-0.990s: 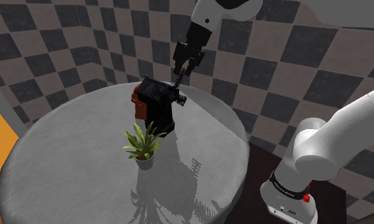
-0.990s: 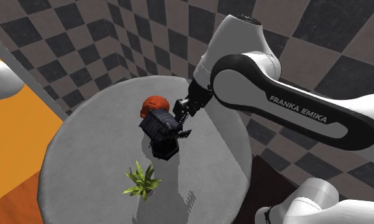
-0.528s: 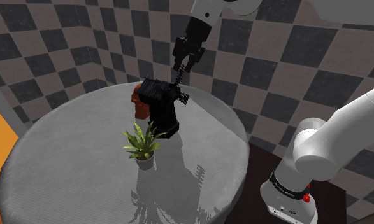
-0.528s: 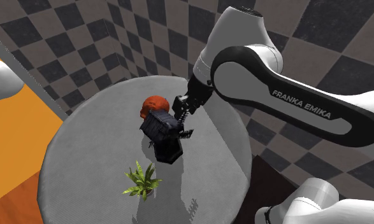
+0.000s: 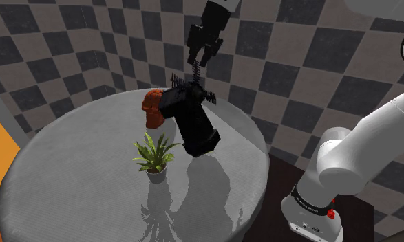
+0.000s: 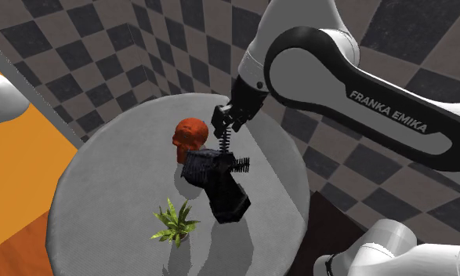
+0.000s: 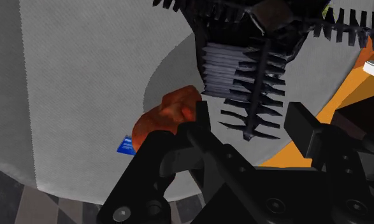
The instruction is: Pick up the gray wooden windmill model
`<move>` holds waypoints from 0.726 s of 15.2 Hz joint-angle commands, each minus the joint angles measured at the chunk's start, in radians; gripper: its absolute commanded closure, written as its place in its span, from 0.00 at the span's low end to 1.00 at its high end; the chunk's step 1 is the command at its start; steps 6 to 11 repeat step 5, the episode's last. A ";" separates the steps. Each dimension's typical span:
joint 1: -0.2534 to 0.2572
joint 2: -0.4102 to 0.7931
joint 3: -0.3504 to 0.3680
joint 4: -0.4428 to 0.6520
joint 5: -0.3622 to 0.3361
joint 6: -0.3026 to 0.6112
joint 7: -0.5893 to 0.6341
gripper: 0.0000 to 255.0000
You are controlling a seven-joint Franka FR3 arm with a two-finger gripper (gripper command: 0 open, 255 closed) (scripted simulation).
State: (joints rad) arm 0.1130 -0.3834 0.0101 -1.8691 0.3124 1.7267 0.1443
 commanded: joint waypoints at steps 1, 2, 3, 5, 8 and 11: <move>0.000 0.009 -0.001 0.041 -0.001 -0.028 0.009 1.00; 0.000 0.015 -0.002 0.060 -0.002 -0.041 0.012 1.00; 0.000 0.020 -0.003 0.079 -0.002 -0.054 0.016 1.00; 0.000 0.021 -0.003 0.082 -0.002 -0.056 0.016 1.00; 0.000 0.021 -0.003 0.082 -0.002 -0.056 0.016 1.00; 0.000 0.021 -0.003 0.082 -0.002 -0.056 0.016 1.00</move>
